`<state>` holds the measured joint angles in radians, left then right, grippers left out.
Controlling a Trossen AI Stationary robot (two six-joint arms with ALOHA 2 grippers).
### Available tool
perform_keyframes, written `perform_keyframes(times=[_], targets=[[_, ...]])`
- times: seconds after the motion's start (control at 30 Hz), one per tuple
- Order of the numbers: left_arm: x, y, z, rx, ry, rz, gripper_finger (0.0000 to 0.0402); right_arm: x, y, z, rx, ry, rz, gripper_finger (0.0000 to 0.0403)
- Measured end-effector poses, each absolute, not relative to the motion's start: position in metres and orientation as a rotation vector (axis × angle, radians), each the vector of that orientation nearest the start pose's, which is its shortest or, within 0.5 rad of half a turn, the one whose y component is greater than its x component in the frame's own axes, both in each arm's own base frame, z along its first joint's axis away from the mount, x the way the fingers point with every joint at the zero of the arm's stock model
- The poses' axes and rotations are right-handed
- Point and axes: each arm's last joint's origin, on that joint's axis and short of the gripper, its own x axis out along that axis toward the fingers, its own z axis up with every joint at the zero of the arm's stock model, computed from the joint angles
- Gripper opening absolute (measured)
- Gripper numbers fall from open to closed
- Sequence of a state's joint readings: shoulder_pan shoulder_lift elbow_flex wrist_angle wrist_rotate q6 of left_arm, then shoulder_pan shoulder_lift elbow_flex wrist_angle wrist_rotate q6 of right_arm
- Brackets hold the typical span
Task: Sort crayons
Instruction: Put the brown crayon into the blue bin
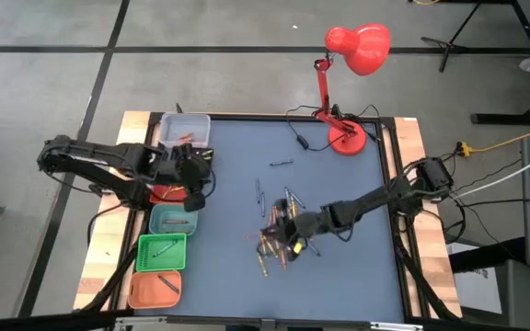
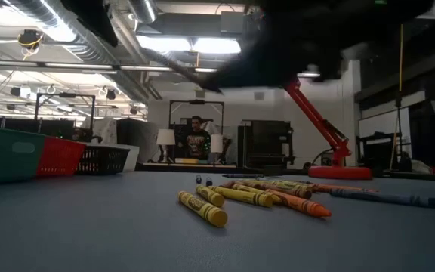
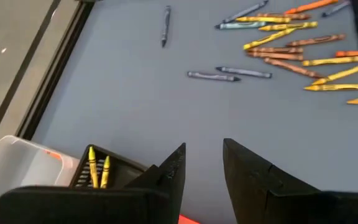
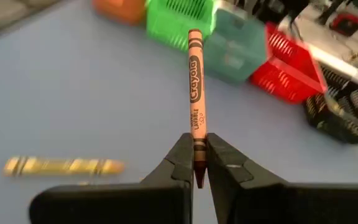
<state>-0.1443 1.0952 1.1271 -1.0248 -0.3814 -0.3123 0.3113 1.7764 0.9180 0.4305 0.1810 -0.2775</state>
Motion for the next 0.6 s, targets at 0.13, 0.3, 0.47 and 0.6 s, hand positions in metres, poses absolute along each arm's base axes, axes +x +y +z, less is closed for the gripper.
perform_keyframes(times=[0.13, 0.3, 0.47, 0.6], targets=[[0.189, -0.023, 0.330, -0.020, 0.893, 0.332, 0.0091, 0.378, 0.094, 0.192, -0.323, 0.302, 0.247, 0.0026], [0.189, -0.027, 0.331, -0.018, 0.877, 0.314, 0.0091, 0.425, 0.088, 0.203, -0.317, 0.232, 0.269, 0.0026], [0.189, -0.028, 0.331, -0.023, 0.872, 0.316, 0.0091, 0.471, 0.081, 0.196, -0.311, 0.236, 0.241, 0.0026], [0.189, -0.027, 0.331, -0.021, 0.866, 0.338, 0.0091, 0.503, 0.072, 0.185, -0.307, 0.242, 0.213, 0.0026]])
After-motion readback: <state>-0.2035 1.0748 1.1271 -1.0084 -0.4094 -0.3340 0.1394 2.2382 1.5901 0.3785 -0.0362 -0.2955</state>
